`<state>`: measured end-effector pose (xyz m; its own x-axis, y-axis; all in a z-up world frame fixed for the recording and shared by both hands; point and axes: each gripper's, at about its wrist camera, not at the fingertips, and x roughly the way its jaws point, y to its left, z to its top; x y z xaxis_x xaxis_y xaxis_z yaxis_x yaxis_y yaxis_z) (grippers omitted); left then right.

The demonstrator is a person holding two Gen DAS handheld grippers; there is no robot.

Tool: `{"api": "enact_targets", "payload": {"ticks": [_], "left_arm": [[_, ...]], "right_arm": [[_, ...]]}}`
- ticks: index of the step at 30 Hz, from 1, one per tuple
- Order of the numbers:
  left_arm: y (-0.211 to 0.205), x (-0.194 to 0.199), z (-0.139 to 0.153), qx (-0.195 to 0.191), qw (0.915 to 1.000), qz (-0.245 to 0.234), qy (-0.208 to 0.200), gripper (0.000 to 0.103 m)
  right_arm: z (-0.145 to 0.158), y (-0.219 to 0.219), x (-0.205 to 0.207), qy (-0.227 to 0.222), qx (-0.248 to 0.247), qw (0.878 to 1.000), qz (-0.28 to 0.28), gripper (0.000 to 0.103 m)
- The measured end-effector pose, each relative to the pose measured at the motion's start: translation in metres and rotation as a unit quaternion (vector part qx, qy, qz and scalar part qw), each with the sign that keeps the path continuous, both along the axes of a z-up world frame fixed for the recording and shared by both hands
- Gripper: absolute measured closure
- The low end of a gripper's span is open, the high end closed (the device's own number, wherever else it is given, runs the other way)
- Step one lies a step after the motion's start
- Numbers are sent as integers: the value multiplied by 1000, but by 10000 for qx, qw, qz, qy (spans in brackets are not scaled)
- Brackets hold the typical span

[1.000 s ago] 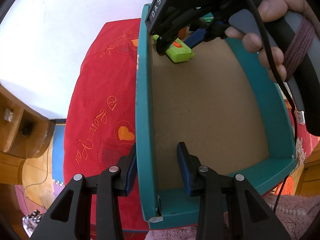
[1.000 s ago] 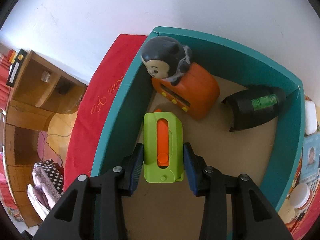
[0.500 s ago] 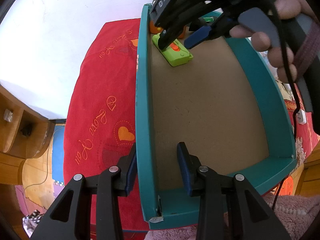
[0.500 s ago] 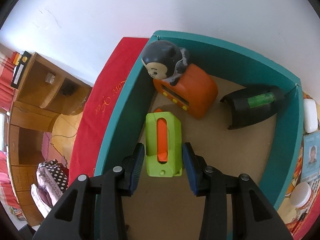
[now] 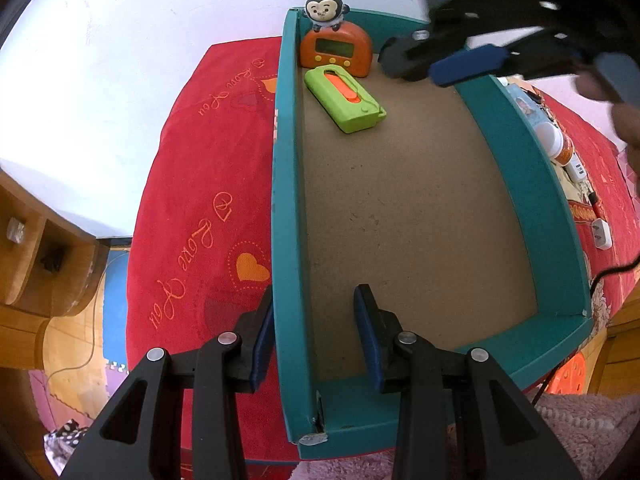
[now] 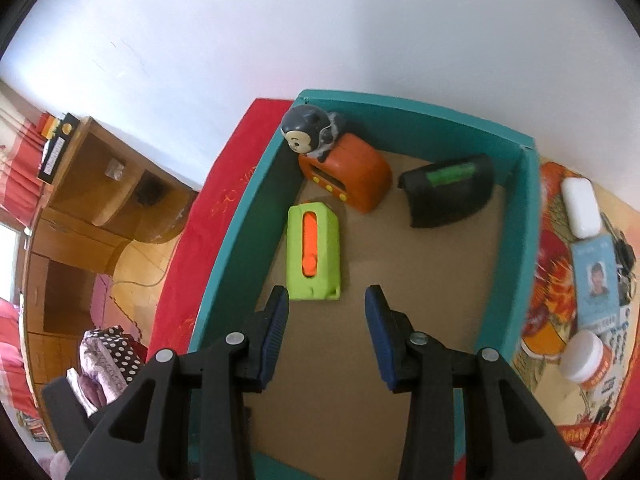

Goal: Organize objects
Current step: 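Open the right gripper to release the box cutter in the box, then move the right gripper out of the box to the white charger plug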

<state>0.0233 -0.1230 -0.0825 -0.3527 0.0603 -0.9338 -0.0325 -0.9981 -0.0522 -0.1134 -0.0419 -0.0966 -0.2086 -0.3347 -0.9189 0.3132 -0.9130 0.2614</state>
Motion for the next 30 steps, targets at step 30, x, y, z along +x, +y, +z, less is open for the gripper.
{"api": "enact_targets", "payload": {"ticks": [30], "left_arm": [[-1, -3, -2, 16, 10000, -25, -44, 65]], "right_arm": [[-4, 206, 78, -61, 782, 9841, -1596, 63]]}}
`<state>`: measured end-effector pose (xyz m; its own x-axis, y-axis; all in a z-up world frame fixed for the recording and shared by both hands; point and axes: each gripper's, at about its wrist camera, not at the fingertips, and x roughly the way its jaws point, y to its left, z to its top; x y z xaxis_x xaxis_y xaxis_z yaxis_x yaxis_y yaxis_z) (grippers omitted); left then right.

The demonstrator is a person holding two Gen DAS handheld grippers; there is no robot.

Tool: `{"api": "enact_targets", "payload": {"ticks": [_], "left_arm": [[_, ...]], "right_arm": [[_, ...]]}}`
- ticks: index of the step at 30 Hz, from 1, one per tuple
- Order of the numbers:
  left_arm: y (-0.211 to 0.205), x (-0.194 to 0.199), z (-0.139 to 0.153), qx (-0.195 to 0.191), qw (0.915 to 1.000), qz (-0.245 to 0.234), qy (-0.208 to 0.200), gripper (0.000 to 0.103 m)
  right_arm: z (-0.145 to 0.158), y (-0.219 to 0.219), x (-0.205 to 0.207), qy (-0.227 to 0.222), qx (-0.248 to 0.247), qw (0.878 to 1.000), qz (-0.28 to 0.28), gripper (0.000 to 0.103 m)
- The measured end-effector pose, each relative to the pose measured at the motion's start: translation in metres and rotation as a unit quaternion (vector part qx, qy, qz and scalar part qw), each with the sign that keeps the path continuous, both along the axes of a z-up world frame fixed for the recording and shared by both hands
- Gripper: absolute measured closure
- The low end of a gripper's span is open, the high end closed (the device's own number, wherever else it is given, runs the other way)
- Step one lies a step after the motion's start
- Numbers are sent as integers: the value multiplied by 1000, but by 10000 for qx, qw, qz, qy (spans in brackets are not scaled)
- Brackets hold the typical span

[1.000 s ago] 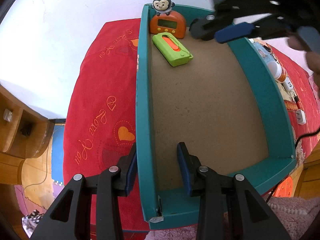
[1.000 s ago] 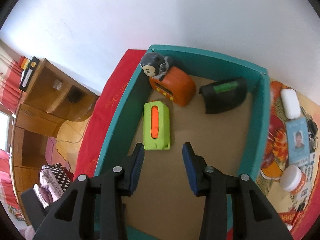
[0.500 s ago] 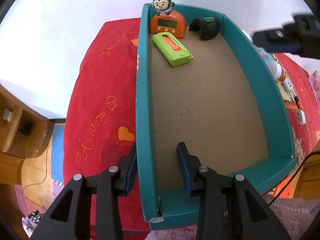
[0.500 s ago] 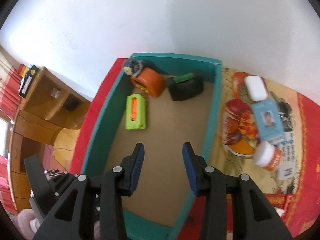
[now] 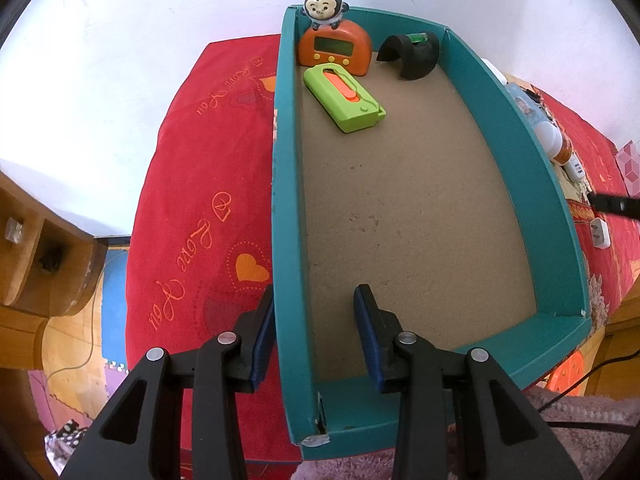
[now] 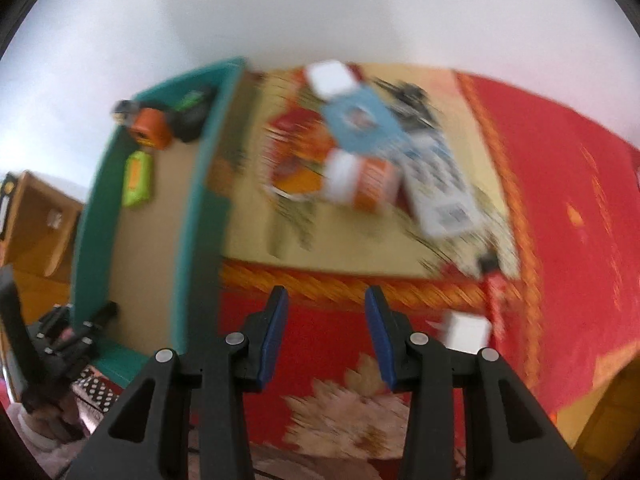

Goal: Organize objects
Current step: 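Move the right gripper out of the box to the white charger plug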

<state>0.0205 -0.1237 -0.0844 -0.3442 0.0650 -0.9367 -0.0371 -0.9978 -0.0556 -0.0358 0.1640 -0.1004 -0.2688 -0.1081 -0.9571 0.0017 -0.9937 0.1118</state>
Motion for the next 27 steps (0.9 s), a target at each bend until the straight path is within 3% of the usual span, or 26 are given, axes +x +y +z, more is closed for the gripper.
{"api": "enact_targets", "payload": {"ticks": [9, 27], "left_arm": [[3, 0, 1, -13, 10000, -17, -3, 65], [3, 2, 1, -22, 10000, -33, 11, 65]], "right_arm": [[-15, 50, 24, -156, 237, 9971, -702, 63], [-35, 76, 28, -192, 357, 9936, -1052, 63]]}}
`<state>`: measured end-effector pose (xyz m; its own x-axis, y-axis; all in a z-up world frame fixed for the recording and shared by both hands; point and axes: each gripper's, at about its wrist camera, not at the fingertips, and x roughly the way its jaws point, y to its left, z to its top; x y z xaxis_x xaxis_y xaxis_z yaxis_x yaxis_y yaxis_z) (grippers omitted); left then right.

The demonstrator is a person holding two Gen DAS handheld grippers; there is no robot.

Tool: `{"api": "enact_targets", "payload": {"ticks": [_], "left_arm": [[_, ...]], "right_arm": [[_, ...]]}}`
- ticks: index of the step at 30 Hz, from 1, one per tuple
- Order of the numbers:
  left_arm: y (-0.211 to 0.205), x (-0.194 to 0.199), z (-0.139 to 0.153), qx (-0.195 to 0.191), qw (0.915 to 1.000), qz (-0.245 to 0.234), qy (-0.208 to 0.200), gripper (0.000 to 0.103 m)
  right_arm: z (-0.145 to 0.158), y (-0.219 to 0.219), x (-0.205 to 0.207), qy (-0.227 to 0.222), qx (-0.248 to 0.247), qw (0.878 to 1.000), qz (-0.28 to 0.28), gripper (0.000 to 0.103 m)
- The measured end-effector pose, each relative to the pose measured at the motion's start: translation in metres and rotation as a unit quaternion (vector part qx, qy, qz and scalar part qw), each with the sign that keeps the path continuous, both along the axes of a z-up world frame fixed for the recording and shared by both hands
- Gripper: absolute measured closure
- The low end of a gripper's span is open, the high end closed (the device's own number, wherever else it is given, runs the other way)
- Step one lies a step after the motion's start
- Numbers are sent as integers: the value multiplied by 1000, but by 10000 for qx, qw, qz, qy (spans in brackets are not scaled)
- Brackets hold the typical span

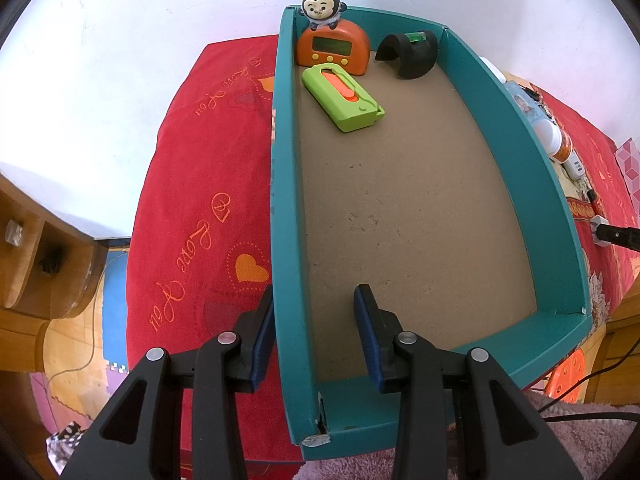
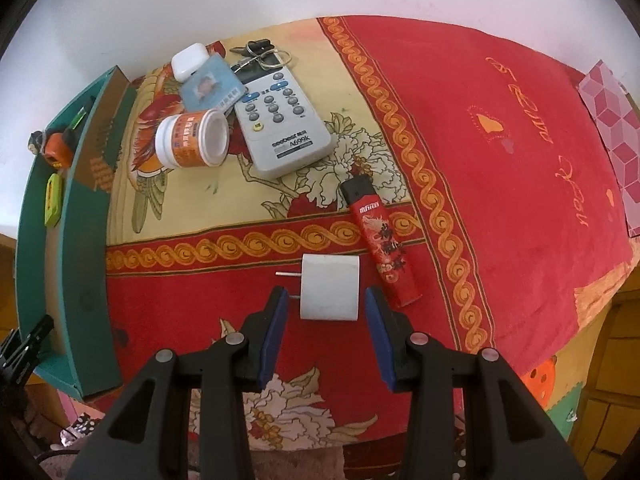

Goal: Organize objects
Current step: 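Move the right gripper out of the box to the white charger plug, then close the right gripper on the white charger plug, then carry the charger plug into the box beside the box cutter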

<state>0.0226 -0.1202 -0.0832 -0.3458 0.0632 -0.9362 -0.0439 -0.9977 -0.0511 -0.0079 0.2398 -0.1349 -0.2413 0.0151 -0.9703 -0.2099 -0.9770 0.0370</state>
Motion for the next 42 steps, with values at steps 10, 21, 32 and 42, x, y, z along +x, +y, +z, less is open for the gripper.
{"api": "enact_targets", "payload": {"ticks": [10, 21, 32, 42], "left_arm": [[0, -1, 1, 0, 10000, 9, -14, 65], [0, 0, 1, 2, 10000, 4, -13, 65], [1, -1, 1, 5, 10000, 2, -20, 65], [1, -1, 1, 1, 10000, 1, -13, 65]], "right_arm": [[-4, 1, -3, 54, -130, 9999, 26, 63], [-8, 8, 0, 75, -335, 9994, -27, 66], [-1, 8, 2, 203, -517, 9984, -139, 68], [5, -2, -2, 309, -609, 9977, -48, 68]]}}
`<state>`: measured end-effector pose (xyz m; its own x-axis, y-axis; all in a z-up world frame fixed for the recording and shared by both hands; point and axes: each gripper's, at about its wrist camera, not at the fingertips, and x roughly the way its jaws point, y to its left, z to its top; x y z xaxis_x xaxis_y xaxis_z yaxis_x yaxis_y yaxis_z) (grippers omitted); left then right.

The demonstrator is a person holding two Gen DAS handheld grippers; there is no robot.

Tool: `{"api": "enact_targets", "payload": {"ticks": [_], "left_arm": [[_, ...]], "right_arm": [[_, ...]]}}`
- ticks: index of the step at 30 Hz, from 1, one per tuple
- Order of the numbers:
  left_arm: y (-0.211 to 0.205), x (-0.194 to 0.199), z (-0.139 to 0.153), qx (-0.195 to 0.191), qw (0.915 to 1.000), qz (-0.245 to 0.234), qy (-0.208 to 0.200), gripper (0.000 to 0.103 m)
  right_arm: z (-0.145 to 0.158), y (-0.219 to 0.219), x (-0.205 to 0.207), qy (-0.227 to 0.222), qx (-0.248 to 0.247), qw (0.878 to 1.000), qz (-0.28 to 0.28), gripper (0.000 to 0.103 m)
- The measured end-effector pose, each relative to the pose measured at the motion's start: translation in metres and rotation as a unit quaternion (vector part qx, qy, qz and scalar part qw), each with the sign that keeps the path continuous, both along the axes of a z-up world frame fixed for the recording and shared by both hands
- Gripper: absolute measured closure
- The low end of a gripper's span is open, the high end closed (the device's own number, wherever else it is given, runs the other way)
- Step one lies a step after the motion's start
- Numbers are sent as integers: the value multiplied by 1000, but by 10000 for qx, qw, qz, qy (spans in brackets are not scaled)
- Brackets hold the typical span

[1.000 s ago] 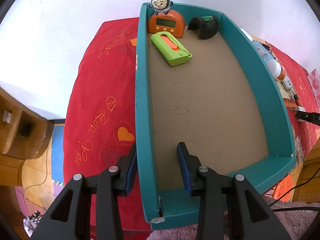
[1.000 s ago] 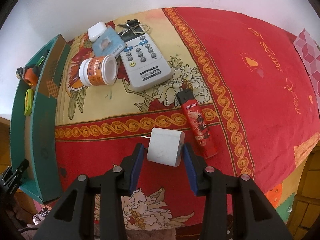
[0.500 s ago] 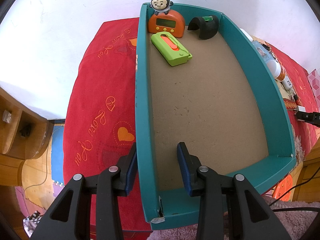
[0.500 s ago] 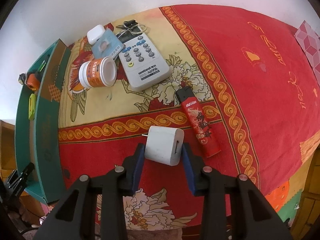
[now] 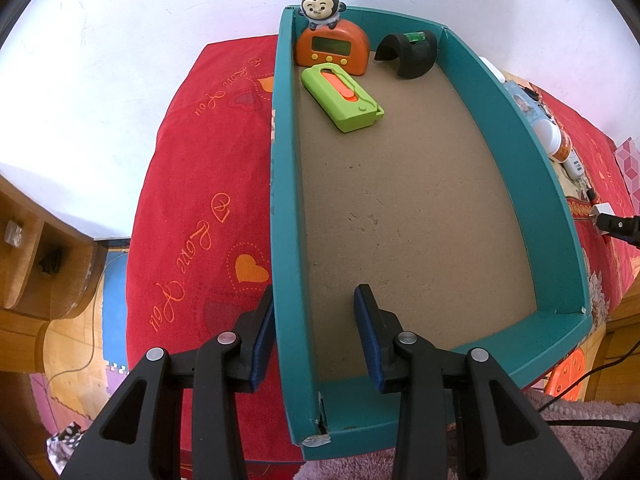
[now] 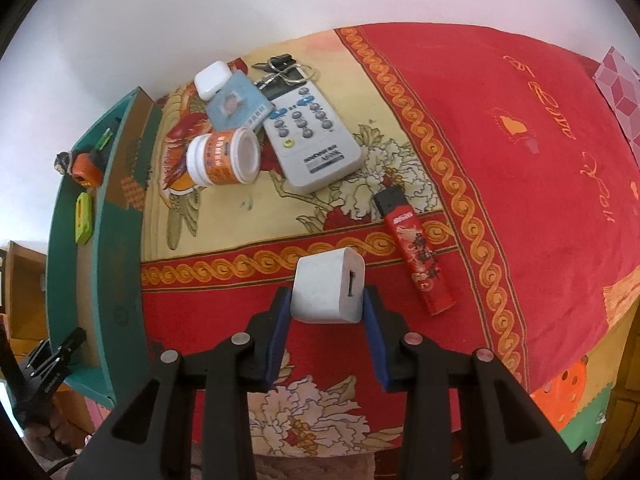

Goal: Organize objects
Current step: 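Carry the charger plug into the box beside the box cutter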

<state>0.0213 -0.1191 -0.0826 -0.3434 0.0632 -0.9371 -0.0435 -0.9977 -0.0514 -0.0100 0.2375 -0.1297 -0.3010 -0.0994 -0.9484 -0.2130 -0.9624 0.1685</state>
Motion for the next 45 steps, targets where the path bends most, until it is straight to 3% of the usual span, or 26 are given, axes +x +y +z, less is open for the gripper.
{"api": "enact_targets", "payload": {"ticks": [12, 25, 34, 45], "left_arm": [[0, 0, 0, 5, 10000, 0, 1, 65], [0, 0, 1, 3, 10000, -14, 15, 65], [0, 0, 1, 6, 10000, -19, 25, 65], [1, -1, 2, 5, 10000, -29, 29, 65]], "right_arm": [[34, -27, -3, 381, -217, 9982, 417, 68], [69, -112, -37, 833, -525, 9835, 1518, 68], [67, -181, -67, 841, -521, 9681, 2301, 68], [43, -222, -99, 577, -444, 9600, 2703, 68]]}}
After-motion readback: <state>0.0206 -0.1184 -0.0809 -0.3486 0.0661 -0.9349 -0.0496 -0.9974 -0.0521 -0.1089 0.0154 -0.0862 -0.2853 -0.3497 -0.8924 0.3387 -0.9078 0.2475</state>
